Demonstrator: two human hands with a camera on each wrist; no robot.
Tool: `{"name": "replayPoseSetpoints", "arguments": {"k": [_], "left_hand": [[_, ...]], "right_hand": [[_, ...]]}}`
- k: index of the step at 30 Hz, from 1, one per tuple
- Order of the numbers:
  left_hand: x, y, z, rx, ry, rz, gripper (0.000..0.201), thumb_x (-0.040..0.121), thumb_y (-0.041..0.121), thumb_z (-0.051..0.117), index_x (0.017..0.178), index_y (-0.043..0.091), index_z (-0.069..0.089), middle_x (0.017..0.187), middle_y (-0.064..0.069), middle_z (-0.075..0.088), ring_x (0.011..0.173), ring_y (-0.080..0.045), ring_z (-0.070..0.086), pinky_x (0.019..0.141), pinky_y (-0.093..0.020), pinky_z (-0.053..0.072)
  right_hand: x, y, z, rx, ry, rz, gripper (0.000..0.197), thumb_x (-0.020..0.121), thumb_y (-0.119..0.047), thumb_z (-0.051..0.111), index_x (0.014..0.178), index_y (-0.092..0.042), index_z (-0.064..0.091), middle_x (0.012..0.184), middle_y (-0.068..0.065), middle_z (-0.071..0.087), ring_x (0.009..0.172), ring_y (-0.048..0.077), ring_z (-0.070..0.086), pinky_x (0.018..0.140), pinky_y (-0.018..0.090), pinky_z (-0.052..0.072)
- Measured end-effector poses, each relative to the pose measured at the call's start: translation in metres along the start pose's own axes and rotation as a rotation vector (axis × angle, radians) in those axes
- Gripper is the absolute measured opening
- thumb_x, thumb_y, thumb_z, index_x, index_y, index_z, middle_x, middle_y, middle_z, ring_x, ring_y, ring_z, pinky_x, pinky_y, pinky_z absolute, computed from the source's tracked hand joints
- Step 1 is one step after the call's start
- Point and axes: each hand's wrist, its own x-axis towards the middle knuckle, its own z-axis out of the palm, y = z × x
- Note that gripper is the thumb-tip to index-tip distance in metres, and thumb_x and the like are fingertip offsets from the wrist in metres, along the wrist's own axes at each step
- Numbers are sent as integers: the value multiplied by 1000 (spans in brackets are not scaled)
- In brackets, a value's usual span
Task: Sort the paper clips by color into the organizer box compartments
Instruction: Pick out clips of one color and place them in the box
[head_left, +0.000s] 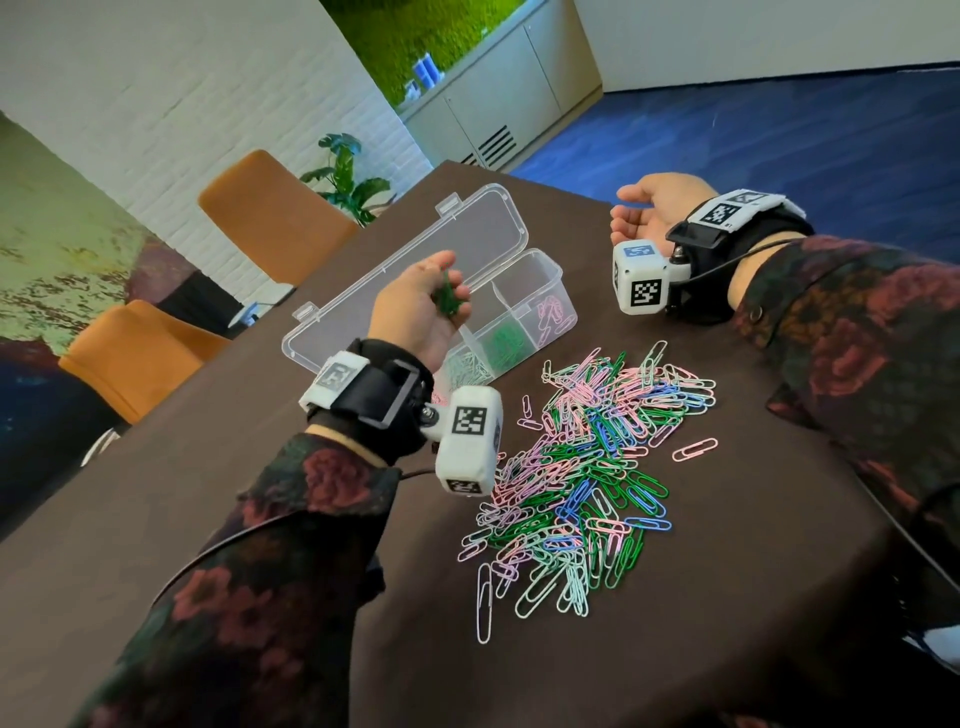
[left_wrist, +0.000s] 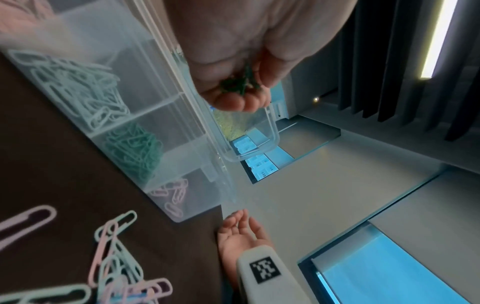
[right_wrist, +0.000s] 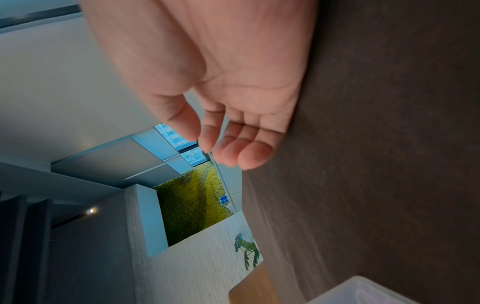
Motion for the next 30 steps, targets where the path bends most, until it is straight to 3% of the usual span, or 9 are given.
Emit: {"name": "replayPoseSetpoints", "arguments": {"k": [4, 8, 12, 15, 18, 20, 23, 25, 30], "left_hand": [[2, -3, 5, 150, 0, -16, 10, 95, 17, 47, 91, 13, 56, 81, -2, 54, 74, -16, 52, 68, -30, 40], [-3, -1, 0, 235, -49, 42, 10, 97, 18, 47, 95, 15, 56, 94, -1, 59, 92, -18, 57, 85, -36, 44], [-16, 5, -6, 192, -143, 118, 15, 98, 10, 42, 93, 14, 55, 90, -2, 61, 84, -17, 61, 79, -32, 50], [-30, 7, -14, 287, -237, 174, 18, 98, 4, 40, 93, 13, 55, 90, -3, 62, 81, -16, 62, 75, -30, 51], [-50, 5, -24, 572, -375, 209, 13, 95, 3, 48, 92, 12, 57, 84, -3, 63, 72, -13, 60, 67, -26, 50], [-65, 0, -31, 806, -536, 192, 11, 92, 4, 55, 91, 15, 59, 80, -1, 62, 65, -8, 57, 62, -20, 47], [-86, -10, -37, 1221, -822, 169, 11, 89, 15, 64, 90, 25, 60, 79, 10, 60, 66, -1, 52, 65, -15, 43], [-97, -19, -39, 1374, -920, 161, 13, 86, 17, 68, 91, 27, 59, 79, 12, 60, 65, 1, 52, 64, -11, 40], [-105, -38, -42, 1425, -836, 218, 20, 81, 18, 72, 94, 21, 57, 81, 11, 51, 67, 2, 50, 62, -7, 36]], "right_hand": [[0, -1, 1, -2, -6, 12, 15, 92, -14, 49, 102, -5, 56, 76, 3, 53, 57, 14, 52, 52, 23, 48], [0, -1, 1, -11, -5, 2, 16, 93, -15, 48, 104, -6, 56, 76, 3, 54, 59, 14, 52, 55, 25, 49], [-1, 0, 1, -24, 8, -4, 19, 92, -15, 50, 107, -7, 58, 77, 3, 55, 60, 14, 53, 55, 24, 50], [-3, -1, 2, -29, 11, -9, 18, 92, -15, 50, 107, -7, 57, 77, 3, 55, 60, 14, 53, 57, 25, 50], [-4, 0, 2, -19, 8, -17, 16, 92, -15, 48, 104, -7, 57, 76, 3, 54, 59, 14, 52, 57, 23, 49], [-5, 1, 2, -18, 7, -26, 15, 92, -14, 48, 100, -6, 57, 76, 4, 54, 59, 14, 52, 56, 24, 49], [-4, 1, 2, -26, 6, -40, 13, 93, -14, 46, 96, -7, 57, 77, 5, 54, 60, 15, 52, 58, 25, 49], [-4, 1, 2, -34, 12, -42, 14, 93, -14, 46, 98, -7, 57, 78, 5, 54, 60, 15, 52, 58, 25, 49], [-4, 2, 2, -31, 17, -48, 16, 93, -14, 46, 101, -7, 58, 77, 5, 55, 59, 15, 52, 57, 24, 49]]}}
